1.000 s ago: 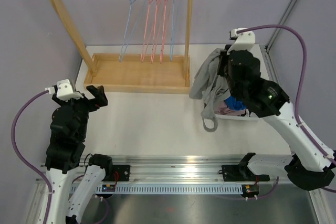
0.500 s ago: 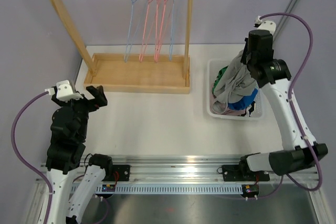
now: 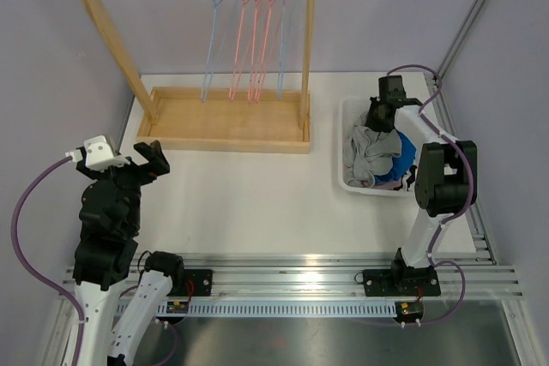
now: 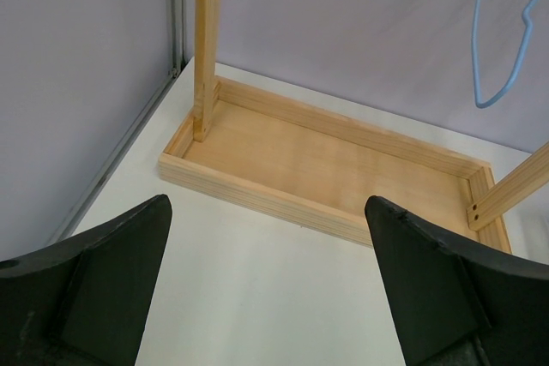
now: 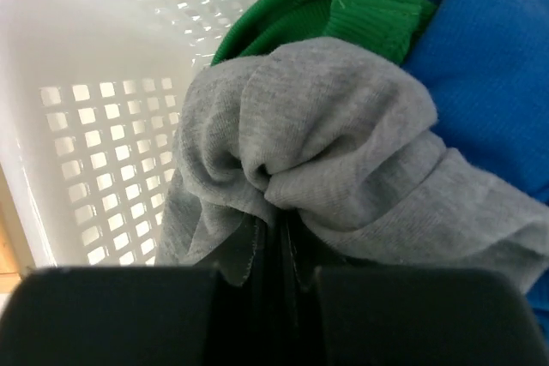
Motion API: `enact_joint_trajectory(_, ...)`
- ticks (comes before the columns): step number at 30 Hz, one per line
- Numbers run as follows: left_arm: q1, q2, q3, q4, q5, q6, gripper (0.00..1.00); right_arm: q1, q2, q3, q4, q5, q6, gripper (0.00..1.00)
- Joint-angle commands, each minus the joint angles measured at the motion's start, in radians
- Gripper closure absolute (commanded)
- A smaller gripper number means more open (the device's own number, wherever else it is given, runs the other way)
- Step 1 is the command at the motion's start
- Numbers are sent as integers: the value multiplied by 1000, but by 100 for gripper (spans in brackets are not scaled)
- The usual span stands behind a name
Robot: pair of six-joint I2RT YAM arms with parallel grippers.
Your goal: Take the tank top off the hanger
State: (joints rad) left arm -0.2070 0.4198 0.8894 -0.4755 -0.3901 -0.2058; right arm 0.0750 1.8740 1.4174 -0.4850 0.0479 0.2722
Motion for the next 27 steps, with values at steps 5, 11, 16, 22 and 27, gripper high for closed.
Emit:
enact_joint_trajectory(5, -5, 7, -1, 49, -39, 16, 1, -7, 24, 14, -58, -160, -53, 73)
enact_joint_trajectory(11, -3, 10, 0, 44, -47, 16, 1, -6, 28, 109, -116, -282, -110, 66)
enact_joint_trajectory(16, -3, 8, -1, 46, -56, 17, 1, -1, 12, 77, -104, -194, -74, 33)
enact_joint_trajectory(22, -3, 30, 20, 29, -62, 26, 1, -1, -131, 132, -158, -134, -67, 1)
enact_joint_trajectory(27, -3, 53, 54, -12, -53, 39, 1, -1, -274, 190, -221, -94, -77, 1)
